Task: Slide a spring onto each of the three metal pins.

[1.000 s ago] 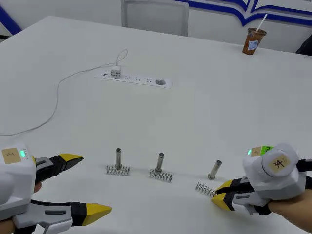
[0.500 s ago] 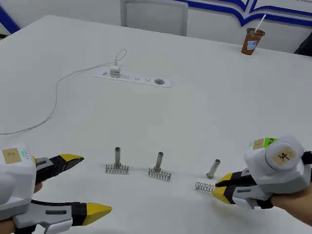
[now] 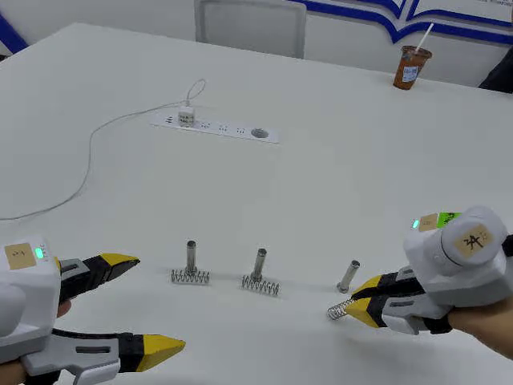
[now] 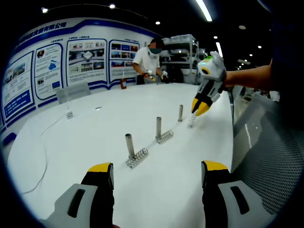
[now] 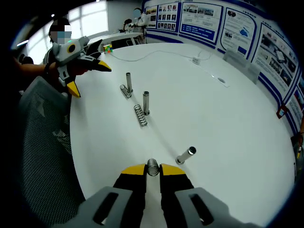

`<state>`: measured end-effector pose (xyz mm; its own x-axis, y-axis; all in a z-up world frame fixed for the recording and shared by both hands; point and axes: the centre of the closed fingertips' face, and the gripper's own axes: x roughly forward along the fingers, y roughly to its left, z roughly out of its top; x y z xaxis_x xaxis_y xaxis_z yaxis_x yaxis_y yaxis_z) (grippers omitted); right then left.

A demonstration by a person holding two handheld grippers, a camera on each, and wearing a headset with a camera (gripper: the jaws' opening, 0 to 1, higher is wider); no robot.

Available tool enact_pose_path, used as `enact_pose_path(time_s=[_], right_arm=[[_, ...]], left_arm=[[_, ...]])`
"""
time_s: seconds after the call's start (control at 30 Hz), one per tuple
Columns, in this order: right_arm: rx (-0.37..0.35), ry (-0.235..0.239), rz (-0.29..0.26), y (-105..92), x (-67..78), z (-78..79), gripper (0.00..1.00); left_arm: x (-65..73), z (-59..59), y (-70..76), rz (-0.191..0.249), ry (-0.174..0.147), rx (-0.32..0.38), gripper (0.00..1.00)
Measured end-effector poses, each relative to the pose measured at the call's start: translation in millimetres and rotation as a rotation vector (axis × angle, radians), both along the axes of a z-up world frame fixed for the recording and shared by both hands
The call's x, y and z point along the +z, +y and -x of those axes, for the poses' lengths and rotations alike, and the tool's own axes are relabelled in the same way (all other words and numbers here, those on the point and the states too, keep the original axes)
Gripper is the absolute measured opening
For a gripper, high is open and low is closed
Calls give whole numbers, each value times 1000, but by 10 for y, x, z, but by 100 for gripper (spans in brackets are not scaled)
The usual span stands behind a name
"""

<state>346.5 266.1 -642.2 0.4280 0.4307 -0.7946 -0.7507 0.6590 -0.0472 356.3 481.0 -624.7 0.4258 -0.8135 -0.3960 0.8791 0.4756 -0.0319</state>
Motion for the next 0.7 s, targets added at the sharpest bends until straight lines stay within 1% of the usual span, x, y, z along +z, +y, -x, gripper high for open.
enact_pose_path(time_s=[0.2,0.33,0.7], right_arm=[[-12,14,-6,-1,49,4,12],[-19,26,-12,-4,135,3,12],[13,46,30,-77,393,-6,11]], left_arm=[[-1,-3,7,2,0,1,77],[-4,-10,16,2,1,2,77],[-10,-17,21,2,1,6,77]])
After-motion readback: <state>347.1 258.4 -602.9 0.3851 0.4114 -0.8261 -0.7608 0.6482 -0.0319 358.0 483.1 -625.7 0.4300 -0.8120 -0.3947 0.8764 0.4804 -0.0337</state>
